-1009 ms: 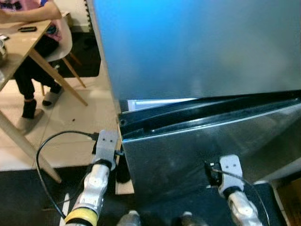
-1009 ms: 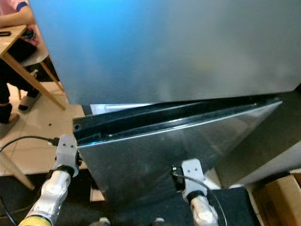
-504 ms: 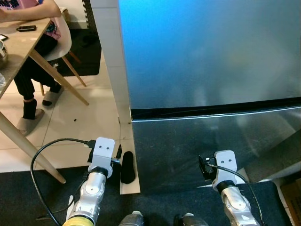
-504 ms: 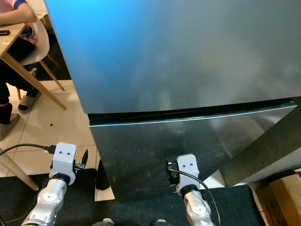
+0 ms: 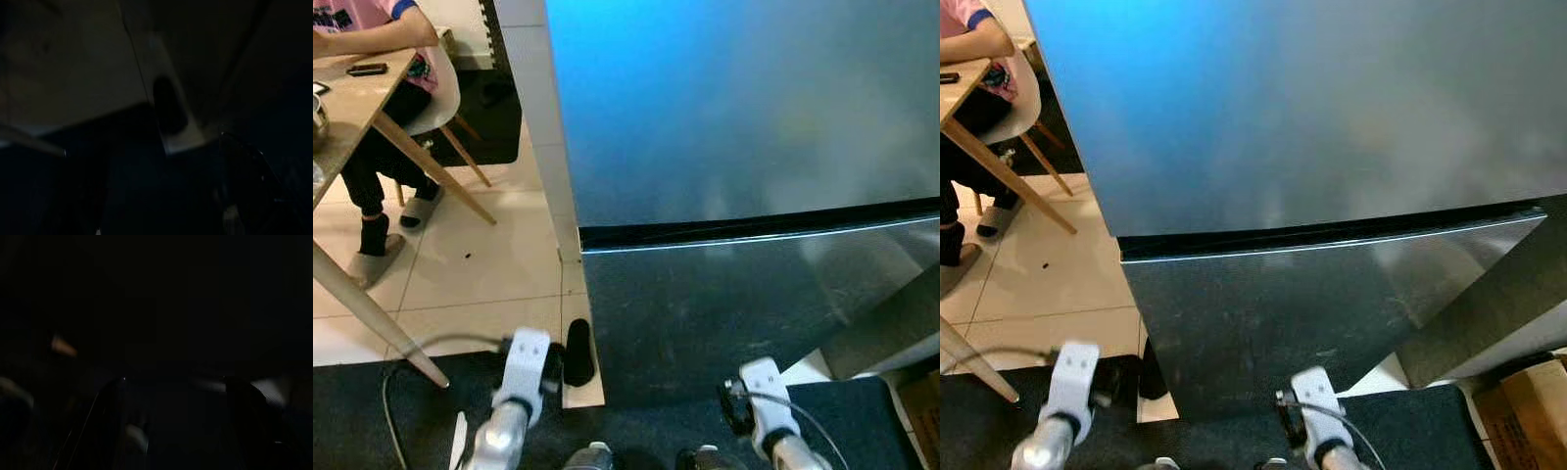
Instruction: Restocking fridge
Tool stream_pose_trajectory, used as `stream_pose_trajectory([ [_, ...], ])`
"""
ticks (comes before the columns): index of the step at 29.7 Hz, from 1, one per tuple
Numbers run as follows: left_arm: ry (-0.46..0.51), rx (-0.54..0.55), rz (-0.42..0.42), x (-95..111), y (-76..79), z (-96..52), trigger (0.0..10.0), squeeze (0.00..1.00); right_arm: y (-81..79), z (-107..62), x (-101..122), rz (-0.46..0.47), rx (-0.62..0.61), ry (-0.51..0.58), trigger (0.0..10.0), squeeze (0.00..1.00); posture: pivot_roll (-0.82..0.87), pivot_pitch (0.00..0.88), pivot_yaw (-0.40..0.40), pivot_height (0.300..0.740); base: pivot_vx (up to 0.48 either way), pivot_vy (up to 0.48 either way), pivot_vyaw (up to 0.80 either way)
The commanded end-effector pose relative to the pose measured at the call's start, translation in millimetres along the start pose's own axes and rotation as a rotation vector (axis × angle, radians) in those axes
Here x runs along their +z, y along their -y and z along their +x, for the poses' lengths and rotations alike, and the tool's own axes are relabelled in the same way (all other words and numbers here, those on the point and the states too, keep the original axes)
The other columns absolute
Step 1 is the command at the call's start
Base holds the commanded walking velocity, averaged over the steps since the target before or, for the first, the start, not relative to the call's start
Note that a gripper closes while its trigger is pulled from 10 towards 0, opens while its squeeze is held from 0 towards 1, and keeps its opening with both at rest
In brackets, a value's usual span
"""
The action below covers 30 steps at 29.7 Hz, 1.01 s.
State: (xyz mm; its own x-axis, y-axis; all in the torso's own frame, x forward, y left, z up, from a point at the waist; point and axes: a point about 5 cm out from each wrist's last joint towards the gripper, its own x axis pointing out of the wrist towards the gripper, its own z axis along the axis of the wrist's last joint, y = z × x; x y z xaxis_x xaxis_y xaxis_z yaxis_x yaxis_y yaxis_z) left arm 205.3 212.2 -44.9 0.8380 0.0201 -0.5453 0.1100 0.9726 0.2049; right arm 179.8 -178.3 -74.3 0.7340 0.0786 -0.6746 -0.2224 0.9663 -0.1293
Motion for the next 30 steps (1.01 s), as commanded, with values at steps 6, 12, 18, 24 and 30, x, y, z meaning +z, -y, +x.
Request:
stream_pose_trajectory([
  [6,-0.291,-0.007,0.006,-61.6,-9.9,-26.3,10.0,0.00,6.3,-13.6,-38.5,0.077,-0.071,-0.176,10.0,0.00,-0.04,0.118,-0.026,0.723,0.000,0.000,0.00],
  [12,-0.360,-0.027,0.010,-77.3,-7.6,-35.9,10.0,0.00,-1.8,-19.2,-52.0,0.028,-0.039,-0.240,10.0,0.00,-0.03,0.111,-0.032,0.723,0.000,0.000,0.00],
  [18,-0.359,-0.031,-0.032,-78.2,-4.9,-35.7,10.0,0.00,-4.6,-18.9,-51.0,0.043,-0.025,-0.225,10.0,0.00,-0.04,0.111,-0.033,0.723,0.000,0.000,0.00],
  [24,-0.366,-0.014,-0.058,-78.1,-5.2,-34.5,10.0,0.00,-3.9,-19.4,-52.0,0.050,-0.028,-0.230,10.0,0.00,-0.04,0.113,-0.034,0.723,0.000,0.000,0.00],
  [30,-0.386,0.003,-0.064,-80.0,-6.2,-34.6,10.0,0.00,-1.4,-20.7,-54.1,0.046,-0.033,-0.237,10.0,0.00,-0.05,0.116,-0.038,0.723,0.000,0.000,0.00],
])
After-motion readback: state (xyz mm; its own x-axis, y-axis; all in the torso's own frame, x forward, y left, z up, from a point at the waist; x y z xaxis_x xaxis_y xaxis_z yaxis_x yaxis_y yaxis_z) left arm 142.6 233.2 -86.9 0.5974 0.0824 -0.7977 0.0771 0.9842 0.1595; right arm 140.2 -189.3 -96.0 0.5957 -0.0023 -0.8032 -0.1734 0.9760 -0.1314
